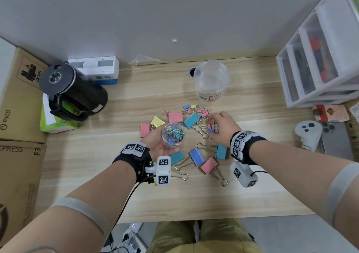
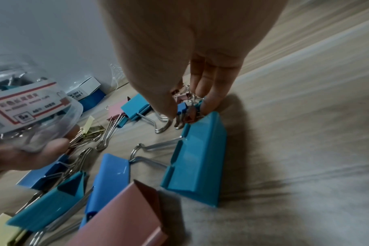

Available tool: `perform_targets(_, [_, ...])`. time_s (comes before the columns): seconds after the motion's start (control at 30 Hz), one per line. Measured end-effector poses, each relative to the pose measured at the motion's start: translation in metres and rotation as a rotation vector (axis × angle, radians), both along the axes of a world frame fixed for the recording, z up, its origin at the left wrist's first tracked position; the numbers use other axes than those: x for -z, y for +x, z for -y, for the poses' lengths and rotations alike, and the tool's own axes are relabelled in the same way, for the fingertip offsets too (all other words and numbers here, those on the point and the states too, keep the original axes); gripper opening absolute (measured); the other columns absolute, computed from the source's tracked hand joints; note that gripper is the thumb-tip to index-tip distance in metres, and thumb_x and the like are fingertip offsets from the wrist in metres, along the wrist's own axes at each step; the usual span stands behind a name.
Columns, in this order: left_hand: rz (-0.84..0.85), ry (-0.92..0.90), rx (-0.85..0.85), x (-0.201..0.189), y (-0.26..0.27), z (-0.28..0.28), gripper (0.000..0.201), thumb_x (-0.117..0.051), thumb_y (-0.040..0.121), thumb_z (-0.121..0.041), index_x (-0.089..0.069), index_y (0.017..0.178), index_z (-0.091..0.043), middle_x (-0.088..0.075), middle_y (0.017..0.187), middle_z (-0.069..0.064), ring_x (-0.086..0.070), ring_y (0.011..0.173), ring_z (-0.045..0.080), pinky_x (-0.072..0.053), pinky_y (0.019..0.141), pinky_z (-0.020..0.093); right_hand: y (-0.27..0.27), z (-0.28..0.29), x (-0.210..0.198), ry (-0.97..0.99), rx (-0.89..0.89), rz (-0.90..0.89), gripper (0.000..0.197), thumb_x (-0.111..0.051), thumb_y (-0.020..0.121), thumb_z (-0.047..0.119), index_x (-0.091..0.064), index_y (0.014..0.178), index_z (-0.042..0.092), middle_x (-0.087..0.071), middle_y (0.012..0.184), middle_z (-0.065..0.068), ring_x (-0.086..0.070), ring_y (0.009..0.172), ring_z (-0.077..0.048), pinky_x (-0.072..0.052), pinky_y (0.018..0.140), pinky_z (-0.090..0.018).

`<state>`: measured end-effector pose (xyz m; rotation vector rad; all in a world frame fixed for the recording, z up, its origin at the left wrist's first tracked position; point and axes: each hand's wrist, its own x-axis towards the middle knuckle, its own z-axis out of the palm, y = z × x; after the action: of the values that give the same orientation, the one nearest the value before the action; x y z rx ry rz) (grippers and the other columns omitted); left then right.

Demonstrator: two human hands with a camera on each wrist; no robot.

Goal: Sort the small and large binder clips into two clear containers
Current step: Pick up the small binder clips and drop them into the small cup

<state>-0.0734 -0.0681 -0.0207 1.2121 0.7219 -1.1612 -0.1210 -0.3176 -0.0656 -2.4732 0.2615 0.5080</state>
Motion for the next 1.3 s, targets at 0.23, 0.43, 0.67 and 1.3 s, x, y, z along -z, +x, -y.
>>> perform_targets(0.23, [0.008,0.004,0.0,-0.001,0.002,-0.003,0.046,-0.058,0.097,-0.046,-0.071,0.112,-0.004,-0.075,0.097,0.019,-0.073,0.087,0.032,-0.062,0.056,0.031,0.007,-0.005,0.005,-0.019,-0.052,-0.03,0.048,-0.079,0.076,0.03,-0.061,0.121,0.029,-0.043,0.121,-0.003,-0.043,0.119,-0.025,-0.043,0.104,-0.039])
perform_targets(0.43, [0.014,0.006,-0.001,-0.001,0.001,-0.001,0.043,-0.056,0.099,-0.044,-0.072,0.112,-0.007,-0.075,0.096,0.018,-0.073,0.083,0.031,-0.062,0.054,0.031,0.01,-0.005,0.007,-0.016,-0.086,-0.028,0.031,-0.073,0.078,0.015,-0.067,0.108,0.024,-0.044,0.115,-0.003,-0.045,0.114,-0.024,-0.042,0.102,-0.036])
perform_targets(0.67, [0.017,0.0,-0.005,-0.003,0.003,0.002,0.042,-0.056,0.099,-0.045,-0.072,0.109,-0.007,-0.075,0.093,0.018,-0.072,0.084,0.031,-0.062,0.053,0.031,0.01,-0.007,0.003,-0.041,-0.084,-0.041,0.017,-0.069,0.077,0.01,-0.065,0.093,0.017,-0.045,0.108,-0.004,-0.049,0.1,-0.023,-0.046,0.092,-0.033])
perform_targets(1.3, [0.024,0.002,0.017,-0.001,0.0,-0.003,0.046,-0.059,0.096,-0.049,-0.072,0.112,-0.008,-0.075,0.1,0.018,-0.072,0.089,0.032,-0.062,0.056,0.031,0.011,-0.013,0.001,-0.05,-0.084,-0.041,0.022,-0.055,0.079,0.002,-0.061,0.084,0.021,-0.062,0.095,-0.001,-0.058,0.089,-0.023,-0.044,0.076,-0.029])
